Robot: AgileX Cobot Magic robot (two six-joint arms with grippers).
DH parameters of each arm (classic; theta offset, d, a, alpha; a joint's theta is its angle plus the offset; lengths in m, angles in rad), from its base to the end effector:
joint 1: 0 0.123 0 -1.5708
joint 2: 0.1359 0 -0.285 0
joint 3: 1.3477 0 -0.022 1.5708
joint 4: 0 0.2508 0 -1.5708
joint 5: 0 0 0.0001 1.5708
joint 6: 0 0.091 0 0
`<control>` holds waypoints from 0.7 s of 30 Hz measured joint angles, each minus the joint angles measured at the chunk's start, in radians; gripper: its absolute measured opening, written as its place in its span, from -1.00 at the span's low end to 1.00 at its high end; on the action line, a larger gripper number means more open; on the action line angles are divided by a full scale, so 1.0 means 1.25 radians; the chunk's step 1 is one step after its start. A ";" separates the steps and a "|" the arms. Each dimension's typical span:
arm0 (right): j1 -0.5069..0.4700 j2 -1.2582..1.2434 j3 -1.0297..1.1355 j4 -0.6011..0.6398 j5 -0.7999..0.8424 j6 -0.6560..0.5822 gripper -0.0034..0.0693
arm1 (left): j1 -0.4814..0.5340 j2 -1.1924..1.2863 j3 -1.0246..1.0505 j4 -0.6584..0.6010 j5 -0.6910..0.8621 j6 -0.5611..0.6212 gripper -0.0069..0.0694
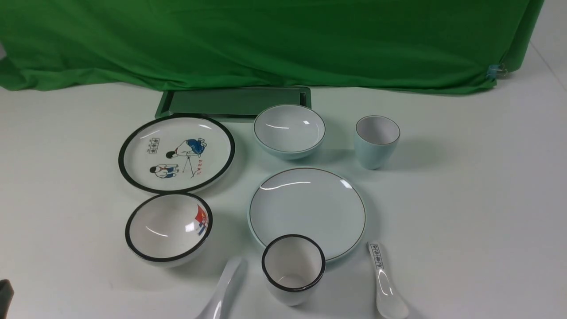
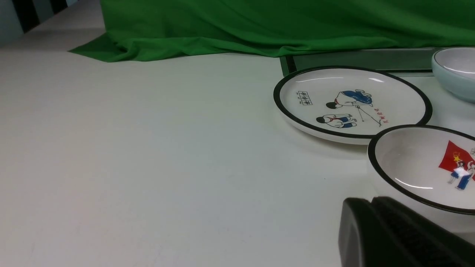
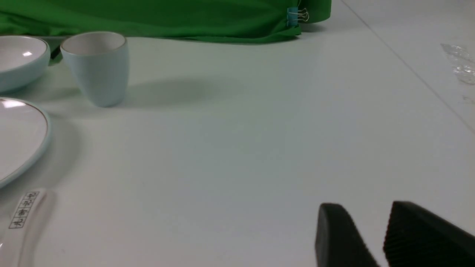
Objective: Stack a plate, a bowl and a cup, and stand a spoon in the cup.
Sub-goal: Use the left arm to grab a blue rice bowl
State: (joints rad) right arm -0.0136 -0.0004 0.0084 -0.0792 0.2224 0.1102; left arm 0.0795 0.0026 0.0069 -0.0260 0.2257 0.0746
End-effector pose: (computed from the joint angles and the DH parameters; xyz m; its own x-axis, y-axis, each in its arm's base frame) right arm 0.0559 -0.0024 0.1902 -0.1409 0.0348 -0.9894 0.0355 0.9989 0.0301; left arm 0.0559 0.0039 0.1902 -0.1504 0.0374 -0.9879 -0.0664 0.9966 0.0478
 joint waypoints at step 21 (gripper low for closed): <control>0.000 0.000 0.000 0.078 -0.001 0.322 -0.24 | 0.000 0.000 0.000 -0.370 -0.165 -0.254 -0.89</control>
State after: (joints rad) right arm -0.0136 -0.0004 0.0084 0.0183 0.2214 0.5127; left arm 0.0795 0.0026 0.0069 -0.4890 0.0194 -0.2425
